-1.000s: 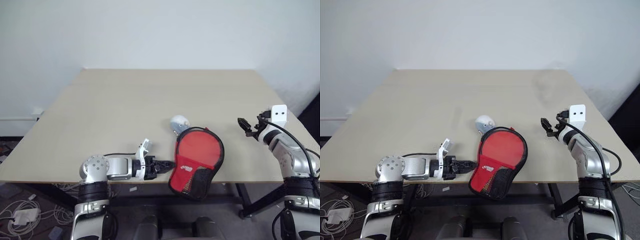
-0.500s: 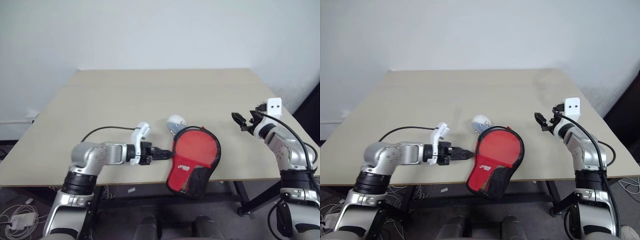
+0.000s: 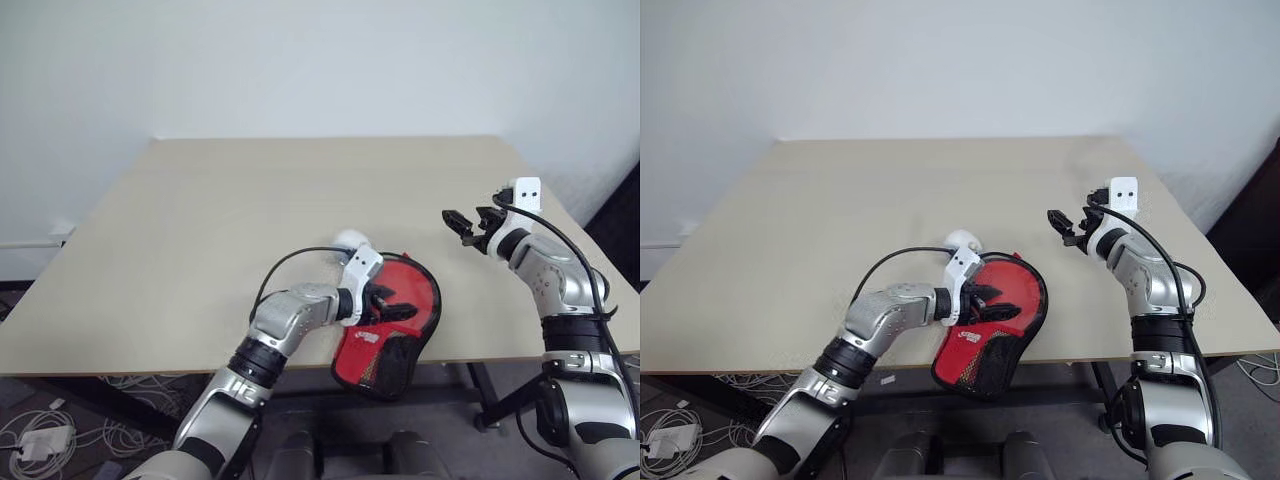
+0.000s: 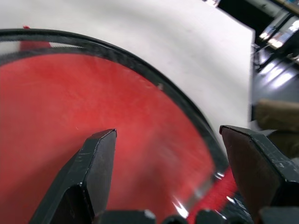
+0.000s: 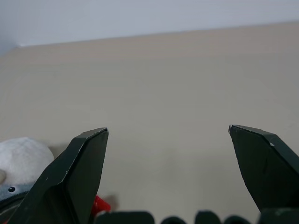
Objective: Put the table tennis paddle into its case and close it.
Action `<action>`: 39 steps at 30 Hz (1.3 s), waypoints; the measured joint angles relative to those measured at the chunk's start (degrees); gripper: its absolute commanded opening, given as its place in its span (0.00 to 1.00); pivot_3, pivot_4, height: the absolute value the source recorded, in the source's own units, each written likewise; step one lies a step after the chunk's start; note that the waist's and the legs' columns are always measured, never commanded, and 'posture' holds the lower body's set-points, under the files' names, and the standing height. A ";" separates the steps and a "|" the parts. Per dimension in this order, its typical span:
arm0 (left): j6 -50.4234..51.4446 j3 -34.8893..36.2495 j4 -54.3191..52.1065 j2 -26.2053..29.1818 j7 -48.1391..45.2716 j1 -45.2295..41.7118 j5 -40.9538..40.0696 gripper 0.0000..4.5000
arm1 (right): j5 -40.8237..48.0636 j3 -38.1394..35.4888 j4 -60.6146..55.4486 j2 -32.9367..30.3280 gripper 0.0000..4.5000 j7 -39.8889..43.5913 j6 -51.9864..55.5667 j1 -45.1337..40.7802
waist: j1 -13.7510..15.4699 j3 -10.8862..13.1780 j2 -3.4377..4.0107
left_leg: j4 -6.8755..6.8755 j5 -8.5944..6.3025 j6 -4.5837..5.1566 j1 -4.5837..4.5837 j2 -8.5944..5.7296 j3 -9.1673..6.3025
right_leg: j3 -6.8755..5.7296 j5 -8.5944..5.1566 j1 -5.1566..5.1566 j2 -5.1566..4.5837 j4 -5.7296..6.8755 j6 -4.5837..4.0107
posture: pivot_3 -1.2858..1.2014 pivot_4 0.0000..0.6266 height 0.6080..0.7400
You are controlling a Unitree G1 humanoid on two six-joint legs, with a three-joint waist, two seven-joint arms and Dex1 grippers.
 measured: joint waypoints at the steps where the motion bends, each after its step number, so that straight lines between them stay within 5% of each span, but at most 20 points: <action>1: -1.57 -1.16 0.27 0.14 -0.01 -0.15 1.91 0.83 | -0.01 0.48 0.50 0.40 1.00 0.36 0.18 -0.57 | -0.14 -0.01 0.01 | 0.02 0.00 0.00 0.02 0.00 0.01 | 0.01 0.00 0.02 0.00 0.00 0.00 | 0.52 0.00 0.82; 8: -9.45 -4.92 -0.26 3.54 -2.73 1.02 10.02 0.83 | 1.41 2.79 2.56 2.61 1.00 6.02 5.25 -5.77 | -0.52 -0.03 0.03 | 0.05 0.00 0.00 0.15 0.03 -0.03 | -0.05 0.03 0.02 -0.01 0.07 -0.03 | 0.52 0.00 0.82; 19: -9.32 -3.60 -2.23 4.73 -5.82 2.87 10.77 0.83 | 2.52 6.43 17.21 9.18 1.00 14.01 13.05 -18.92 | -0.51 -0.06 0.08 | 0.03 -0.01 -0.01 0.14 0.05 -0.06 | -0.13 0.03 -0.01 0.00 0.11 -0.02 | 0.52 0.00 0.82; 39: -7.96 -1.33 -2.75 3.06 -4.75 4.11 12.27 0.83 | -10.80 11.75 45.32 17.25 1.00 13.44 -3.32 -27.24 | -0.58 -0.08 0.10 | 0.03 -0.01 -0.01 0.16 0.06 -0.14 | -0.28 0.05 -0.01 -0.01 0.26 -0.03 | 0.52 0.00 0.82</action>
